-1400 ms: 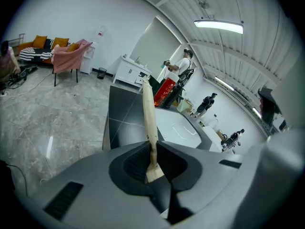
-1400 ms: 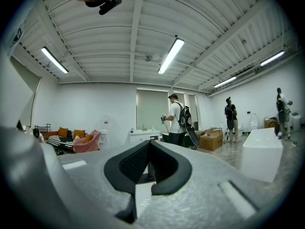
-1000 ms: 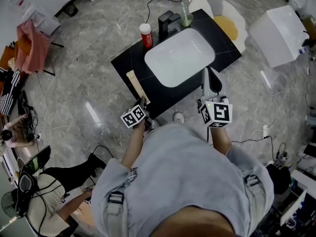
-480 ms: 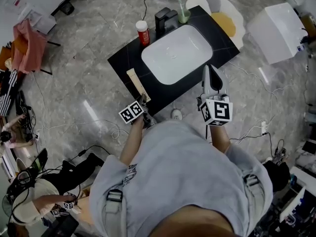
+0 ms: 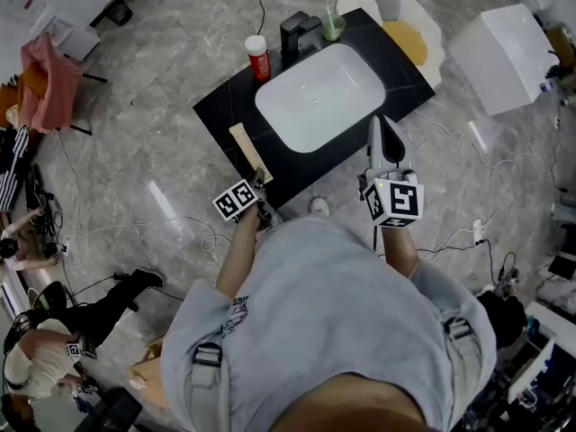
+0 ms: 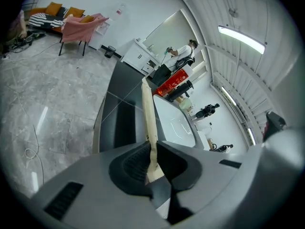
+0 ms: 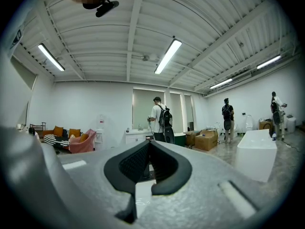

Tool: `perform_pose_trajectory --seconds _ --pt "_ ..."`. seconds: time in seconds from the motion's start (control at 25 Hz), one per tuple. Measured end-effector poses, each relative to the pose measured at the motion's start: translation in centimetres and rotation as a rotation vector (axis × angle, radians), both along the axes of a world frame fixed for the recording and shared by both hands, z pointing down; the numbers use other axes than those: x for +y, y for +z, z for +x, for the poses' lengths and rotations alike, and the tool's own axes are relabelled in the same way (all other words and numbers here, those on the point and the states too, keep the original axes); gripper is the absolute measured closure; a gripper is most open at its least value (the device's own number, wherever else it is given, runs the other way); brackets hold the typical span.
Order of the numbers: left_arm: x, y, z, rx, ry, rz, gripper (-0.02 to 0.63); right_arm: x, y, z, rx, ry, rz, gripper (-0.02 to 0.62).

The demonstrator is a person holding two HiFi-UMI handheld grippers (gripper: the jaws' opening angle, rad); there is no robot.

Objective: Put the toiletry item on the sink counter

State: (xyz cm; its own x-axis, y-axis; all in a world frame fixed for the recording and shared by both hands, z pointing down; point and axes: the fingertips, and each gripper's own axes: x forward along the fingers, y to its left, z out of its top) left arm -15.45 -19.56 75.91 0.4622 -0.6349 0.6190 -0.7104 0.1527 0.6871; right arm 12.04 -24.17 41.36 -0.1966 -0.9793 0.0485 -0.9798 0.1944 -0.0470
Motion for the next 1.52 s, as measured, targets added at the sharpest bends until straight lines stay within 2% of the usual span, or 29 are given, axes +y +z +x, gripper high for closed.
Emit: perform_pose_trajectory --seconds 0.28,0.36,0.48,0.72,0.84,1.0,1.32,1.52 --pt "-0.6 -0.5 0.5 0.054 0.015 0.013 0.563 -0.1 0.0 -0.2 0.002 -0.007 -0.005 0.591" --pt "-0.6 -0.3 0.6 0.021 0.045 0.015 0.476 -0.1 0.1 -0.4 0.001 -0.013 -0.007 0.591" --pt "-0.5 0.0 0.2 -0.028 0.048 -0.002 0.466 0.0 0.1 -0.7 0.002 -0.019 -0.007 0.591" --pt "-0.3 -0.5 -0.8 -0.067 0.011 0.003 0.466 -0.1 0.1 -1.1 0.001 -0.03 -0.009 0.591" --pt "-0.3 -1.3 -1.3 -0.094 0.003 0.025 0.493 0.0 0.2 -1.4 -0.004 -0.038 -0.01 0.591" --pt "-0.4 -2.1 -2.2 -0.147 -0.007 0.055 0.571 0.0 0.3 -2.1 -0.01 -0.055 -0.008 0.591" --pt "-0.3 -3.9 -3.4 -0.199 -0.006 0.103 0.6 0.0 0.3 -3.5 -0.016 -0.086 -0.005 0.591" --pt "-0.9 -6.3 -4.2 -0.251 -0.025 0.186 0.6 -0.2 0.4 -4.0 -0.022 -0.1 -0.006 0.591"
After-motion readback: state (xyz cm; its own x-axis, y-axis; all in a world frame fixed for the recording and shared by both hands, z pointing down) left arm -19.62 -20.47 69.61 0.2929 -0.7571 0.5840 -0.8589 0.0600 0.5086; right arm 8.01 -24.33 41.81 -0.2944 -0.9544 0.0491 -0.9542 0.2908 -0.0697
